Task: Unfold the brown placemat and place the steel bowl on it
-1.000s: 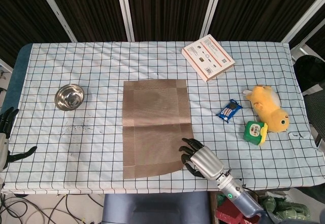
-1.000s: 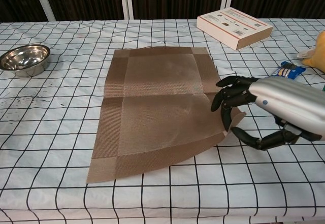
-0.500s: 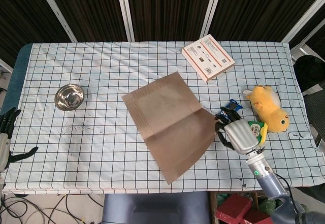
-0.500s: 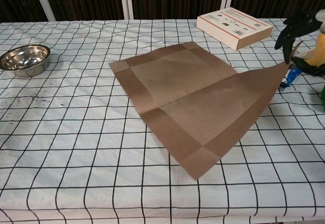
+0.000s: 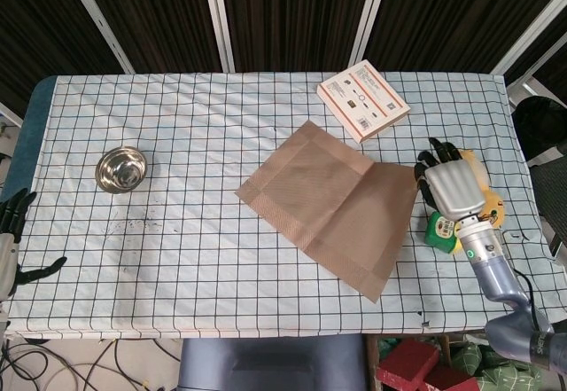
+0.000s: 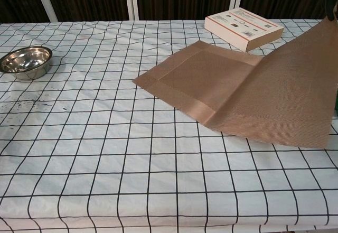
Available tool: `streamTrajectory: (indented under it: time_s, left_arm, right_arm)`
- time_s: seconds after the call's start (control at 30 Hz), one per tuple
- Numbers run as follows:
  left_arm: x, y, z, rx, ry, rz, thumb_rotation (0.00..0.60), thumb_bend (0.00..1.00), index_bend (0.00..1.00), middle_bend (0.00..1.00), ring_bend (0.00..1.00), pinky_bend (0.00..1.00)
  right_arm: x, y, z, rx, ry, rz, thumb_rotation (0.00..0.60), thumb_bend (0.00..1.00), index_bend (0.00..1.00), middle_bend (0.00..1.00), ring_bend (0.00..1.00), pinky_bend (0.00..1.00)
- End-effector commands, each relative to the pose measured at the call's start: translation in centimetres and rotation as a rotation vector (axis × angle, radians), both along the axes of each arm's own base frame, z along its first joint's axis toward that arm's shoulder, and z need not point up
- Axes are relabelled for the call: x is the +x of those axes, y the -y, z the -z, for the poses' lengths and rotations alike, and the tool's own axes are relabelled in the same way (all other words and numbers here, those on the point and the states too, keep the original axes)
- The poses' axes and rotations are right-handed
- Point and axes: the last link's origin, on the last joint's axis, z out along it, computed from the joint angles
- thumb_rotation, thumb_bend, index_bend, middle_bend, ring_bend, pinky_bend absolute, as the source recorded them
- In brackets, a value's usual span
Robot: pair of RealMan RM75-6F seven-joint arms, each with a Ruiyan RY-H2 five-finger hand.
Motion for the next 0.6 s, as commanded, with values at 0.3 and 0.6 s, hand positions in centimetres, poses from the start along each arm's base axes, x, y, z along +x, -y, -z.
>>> streamTrajectory:
  time_s: [0.3, 0.6]
  left_arm:
    - [0.1, 0.2, 0.3, -0.009, -0.015, -0.003, 0.6, 0.03, 0.0, 0.0, 0.0, 0.0]
    - [0.2, 0.5, 0.7, -0.034, -0.025, 0.003, 0.6, 0.03, 0.0, 0.0, 0.0, 0.0]
  right_arm:
    - [4.2, 2.9, 2.2, 0.008, -0.146, -0.106, 0.6, 0.52, 0.63, 0.3, 0.09, 0.16]
    - [4.7, 4.0, 3.0, -0.059, -0.251, -0.115, 0.6, 0.45, 0.6, 0.27, 0.09, 0.16]
